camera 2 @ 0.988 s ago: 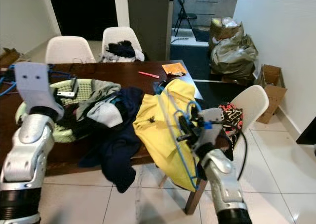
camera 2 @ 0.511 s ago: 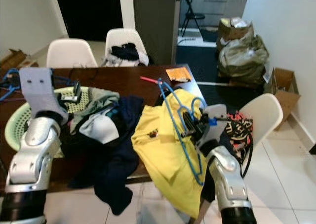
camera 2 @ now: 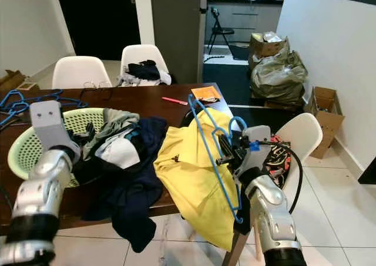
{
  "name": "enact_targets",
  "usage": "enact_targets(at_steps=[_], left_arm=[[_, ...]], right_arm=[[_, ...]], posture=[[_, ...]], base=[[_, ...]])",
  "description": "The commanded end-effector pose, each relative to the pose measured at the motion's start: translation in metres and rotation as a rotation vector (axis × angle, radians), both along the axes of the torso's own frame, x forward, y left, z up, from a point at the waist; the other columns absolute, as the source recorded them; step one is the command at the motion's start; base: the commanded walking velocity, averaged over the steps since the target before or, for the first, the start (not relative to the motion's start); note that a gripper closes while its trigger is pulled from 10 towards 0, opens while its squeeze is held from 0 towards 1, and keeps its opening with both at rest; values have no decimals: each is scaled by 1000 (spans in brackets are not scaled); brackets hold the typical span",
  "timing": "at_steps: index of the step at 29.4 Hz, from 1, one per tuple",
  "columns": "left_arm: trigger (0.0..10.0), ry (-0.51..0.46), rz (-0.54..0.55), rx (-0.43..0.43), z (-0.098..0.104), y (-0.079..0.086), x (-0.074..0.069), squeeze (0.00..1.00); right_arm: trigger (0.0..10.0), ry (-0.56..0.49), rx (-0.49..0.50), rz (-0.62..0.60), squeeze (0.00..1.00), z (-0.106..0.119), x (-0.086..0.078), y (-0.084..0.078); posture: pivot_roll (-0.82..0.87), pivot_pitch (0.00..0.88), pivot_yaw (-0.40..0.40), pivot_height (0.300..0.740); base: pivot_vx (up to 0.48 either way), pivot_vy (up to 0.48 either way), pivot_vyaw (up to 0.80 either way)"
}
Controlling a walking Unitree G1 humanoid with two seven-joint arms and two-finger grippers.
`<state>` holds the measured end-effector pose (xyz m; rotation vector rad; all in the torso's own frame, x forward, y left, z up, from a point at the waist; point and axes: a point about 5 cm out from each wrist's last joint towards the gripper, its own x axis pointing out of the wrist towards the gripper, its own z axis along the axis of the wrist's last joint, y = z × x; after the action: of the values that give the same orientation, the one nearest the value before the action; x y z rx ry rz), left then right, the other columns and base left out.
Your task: Hang hanger
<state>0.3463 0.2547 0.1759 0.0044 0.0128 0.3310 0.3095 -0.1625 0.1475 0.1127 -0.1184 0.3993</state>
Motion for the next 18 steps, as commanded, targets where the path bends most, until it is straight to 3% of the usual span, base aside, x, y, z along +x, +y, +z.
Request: enact_targets(at_steps=[1,4,18], left_arm=[[10000,47,-5,23,-9,1,2,0],[10000,78,3,36,-13,5,10,0],[10000,132,-16,41,-26,2,16,0]], right_arm=[[10000,-3,-2,6,0,2,-1,1],[10000,0,-21,-8,0,3,-5,-4],[10000,18,-50,-37,0,3,-13,-18]], posture=[[8,0,-37,740],[-36,0,-26,740],[-57,0,-37,740]], base=[[0,0,0],[0,0,0],[0,0,0]])
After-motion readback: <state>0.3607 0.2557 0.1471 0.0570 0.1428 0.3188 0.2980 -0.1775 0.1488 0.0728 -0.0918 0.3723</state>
